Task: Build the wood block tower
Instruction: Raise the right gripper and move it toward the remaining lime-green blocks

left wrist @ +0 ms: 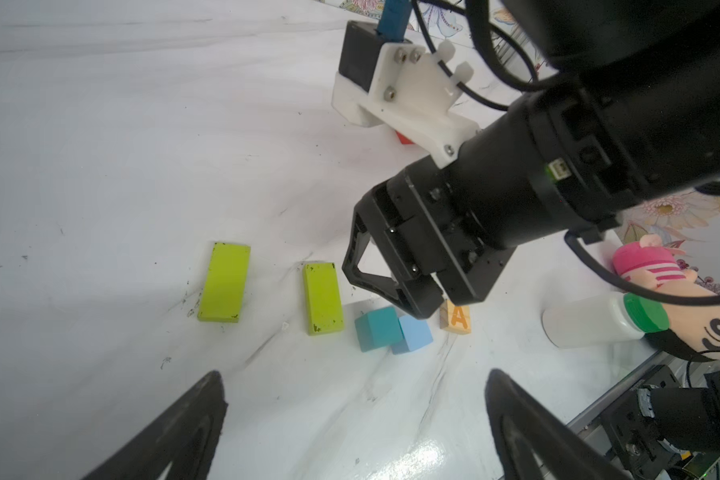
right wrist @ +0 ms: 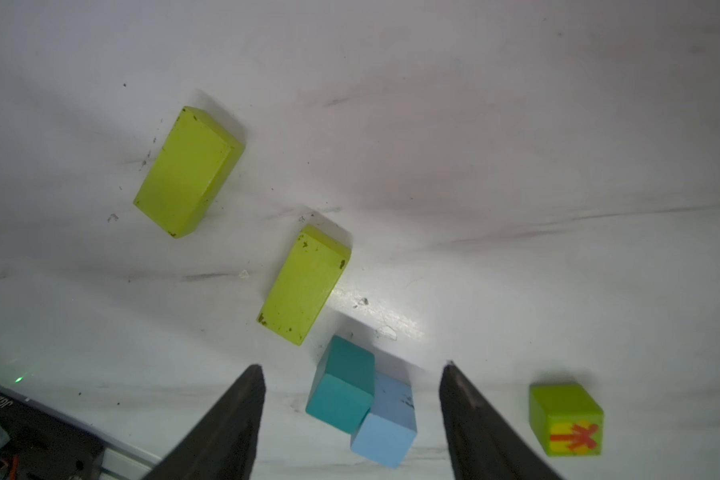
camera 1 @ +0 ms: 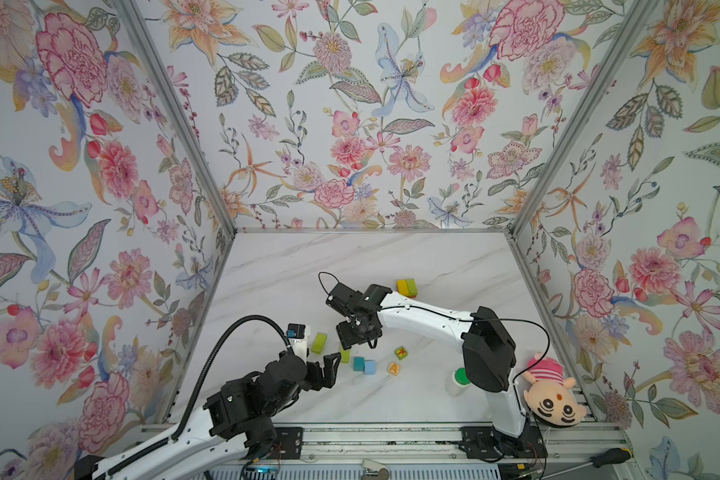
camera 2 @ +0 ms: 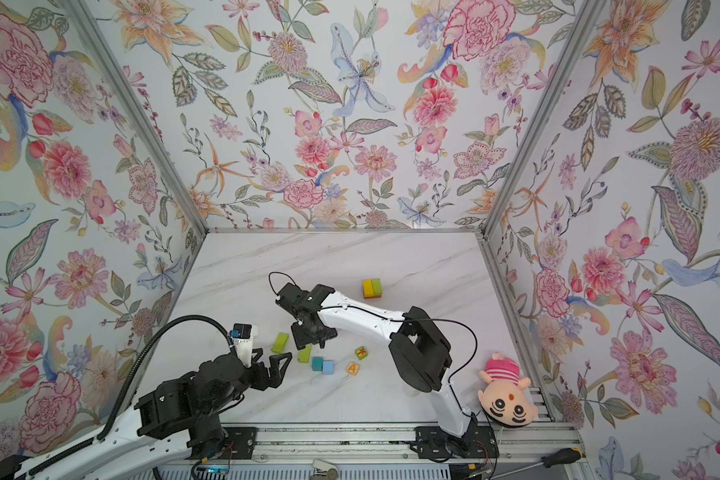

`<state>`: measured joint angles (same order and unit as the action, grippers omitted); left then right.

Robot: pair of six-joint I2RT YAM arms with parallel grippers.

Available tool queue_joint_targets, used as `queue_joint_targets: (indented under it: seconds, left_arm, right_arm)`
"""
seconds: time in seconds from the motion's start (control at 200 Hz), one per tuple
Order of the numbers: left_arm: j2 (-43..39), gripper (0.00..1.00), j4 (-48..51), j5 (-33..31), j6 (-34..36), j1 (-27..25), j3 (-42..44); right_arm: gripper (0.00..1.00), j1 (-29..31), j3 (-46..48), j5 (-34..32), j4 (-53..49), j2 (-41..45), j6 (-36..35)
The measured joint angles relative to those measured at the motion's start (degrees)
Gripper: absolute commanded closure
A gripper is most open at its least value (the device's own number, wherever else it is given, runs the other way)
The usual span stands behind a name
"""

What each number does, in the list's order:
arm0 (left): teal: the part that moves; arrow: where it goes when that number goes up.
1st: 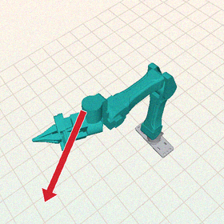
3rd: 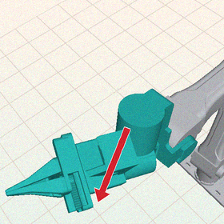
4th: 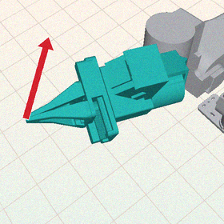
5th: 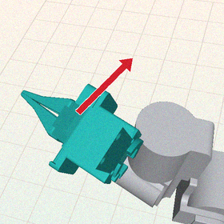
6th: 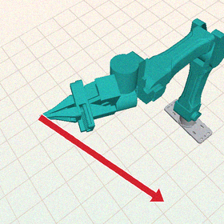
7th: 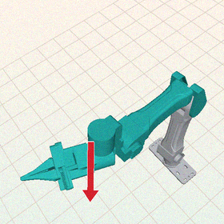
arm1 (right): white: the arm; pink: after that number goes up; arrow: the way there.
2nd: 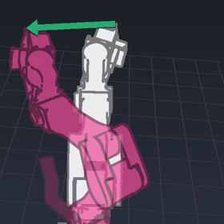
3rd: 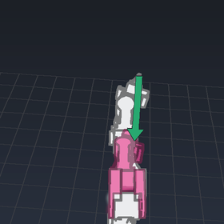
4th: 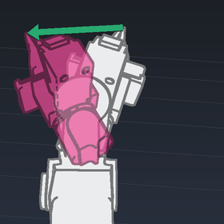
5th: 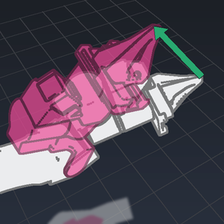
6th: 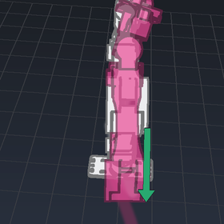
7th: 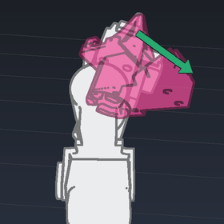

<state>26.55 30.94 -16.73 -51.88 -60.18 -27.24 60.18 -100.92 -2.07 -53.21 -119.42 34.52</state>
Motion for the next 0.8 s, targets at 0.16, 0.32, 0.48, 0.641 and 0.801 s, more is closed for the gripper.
queue_joint_targets:
  seconds: [0.16, 0.32, 0.48, 0.641, 0.801]
  left_arm:
    - [0.13, 0.02, -0.02, -0.04, 0.39, -0.04, 0.0]
    - [-0.76, 0.02, -0.02, -0.13, 0.42, -0.07, 0.0]
    - [-2.97, 0.02, -0.04, -0.61, 0.39, -0.11, 0.0]
    - [-3.08, 0.02, 0.04, -1.92, 0.37, -0.15, 0.0]
    - [-3.06, 0.03, 0.76, -3.06, -0.09, -0.17, 0.0]
  right_arm:
    - [0.32, 0.5, -1.09, -0.13, 0.0, -2.01, 0.92]
    - [0.31, 0.5, -1.09, -0.17, -0.04, -2.14, 1.18]
    - [0.32, 0.59, -1.09, -0.15, -0.04, -2.25, 1.51]
    - [0.31, 0.59, -1.44, 0.2, -0.11, -2.49, 1.55]
    - [0.32, 0.55, -2.99, 1.27, 0.04, -3.98, 1.53]
